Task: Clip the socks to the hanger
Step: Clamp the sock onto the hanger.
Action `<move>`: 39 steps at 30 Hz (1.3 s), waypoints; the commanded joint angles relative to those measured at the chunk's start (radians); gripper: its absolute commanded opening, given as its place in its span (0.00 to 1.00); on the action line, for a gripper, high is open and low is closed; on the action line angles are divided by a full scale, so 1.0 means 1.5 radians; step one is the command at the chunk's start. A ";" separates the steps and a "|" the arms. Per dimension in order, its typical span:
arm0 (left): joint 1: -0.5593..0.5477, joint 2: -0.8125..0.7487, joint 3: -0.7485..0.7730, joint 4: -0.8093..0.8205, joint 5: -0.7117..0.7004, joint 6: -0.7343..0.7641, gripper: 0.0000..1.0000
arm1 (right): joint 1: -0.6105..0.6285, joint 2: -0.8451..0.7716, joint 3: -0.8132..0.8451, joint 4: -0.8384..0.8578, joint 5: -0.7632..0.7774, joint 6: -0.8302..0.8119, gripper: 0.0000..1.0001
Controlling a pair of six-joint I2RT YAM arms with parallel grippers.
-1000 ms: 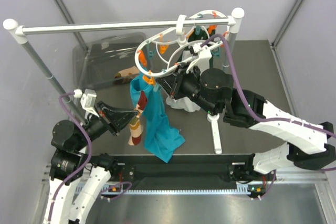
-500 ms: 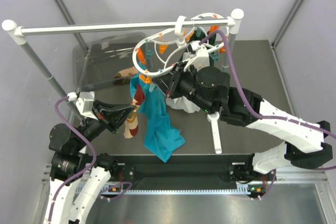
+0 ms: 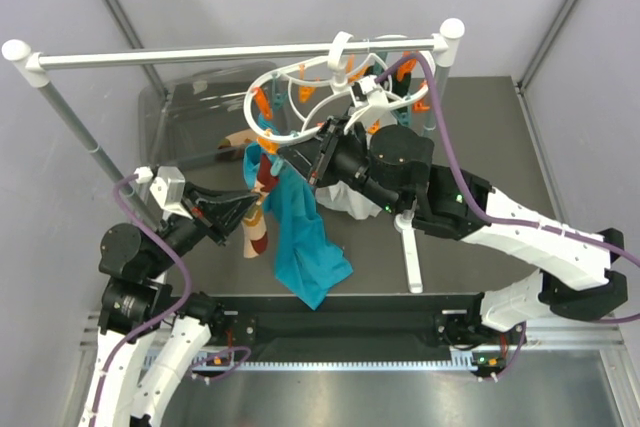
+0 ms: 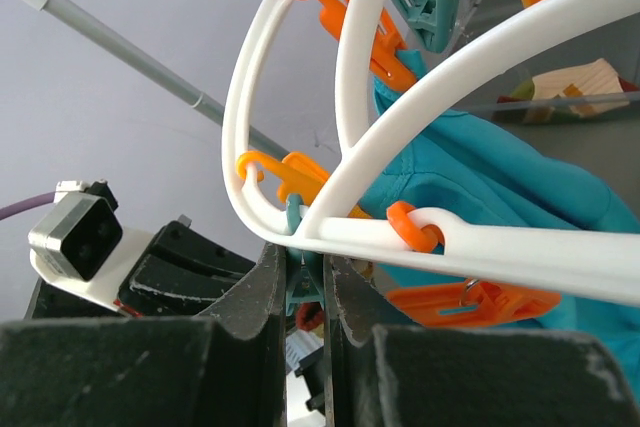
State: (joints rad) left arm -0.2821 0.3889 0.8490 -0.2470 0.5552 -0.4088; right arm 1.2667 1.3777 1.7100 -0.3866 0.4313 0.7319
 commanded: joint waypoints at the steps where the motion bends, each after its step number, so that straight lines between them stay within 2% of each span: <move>1: -0.001 0.010 0.030 0.040 -0.011 0.007 0.00 | -0.005 0.014 -0.005 -0.003 -0.026 0.012 0.00; 27: -0.001 0.019 0.049 0.079 0.010 -0.051 0.00 | -0.006 0.024 -0.033 0.015 -0.029 0.009 0.01; 29: 0.000 0.019 0.049 0.083 0.009 -0.054 0.00 | -0.005 0.021 -0.036 0.018 -0.030 0.009 0.07; 33: -0.001 0.020 0.047 0.090 0.011 -0.063 0.00 | -0.006 0.017 -0.042 0.023 -0.031 0.010 0.12; 34: 0.000 0.022 0.046 0.095 0.017 -0.065 0.00 | -0.006 0.014 -0.044 0.023 -0.031 0.009 0.18; 39: -0.001 0.025 0.041 0.104 0.026 -0.079 0.00 | -0.006 0.007 -0.047 0.025 -0.031 0.006 0.30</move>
State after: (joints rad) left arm -0.2821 0.4213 0.8848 -0.1730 0.5694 -0.5053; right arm 1.2644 1.3941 1.6619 -0.2989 0.3996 0.7441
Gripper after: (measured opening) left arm 0.031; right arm 0.288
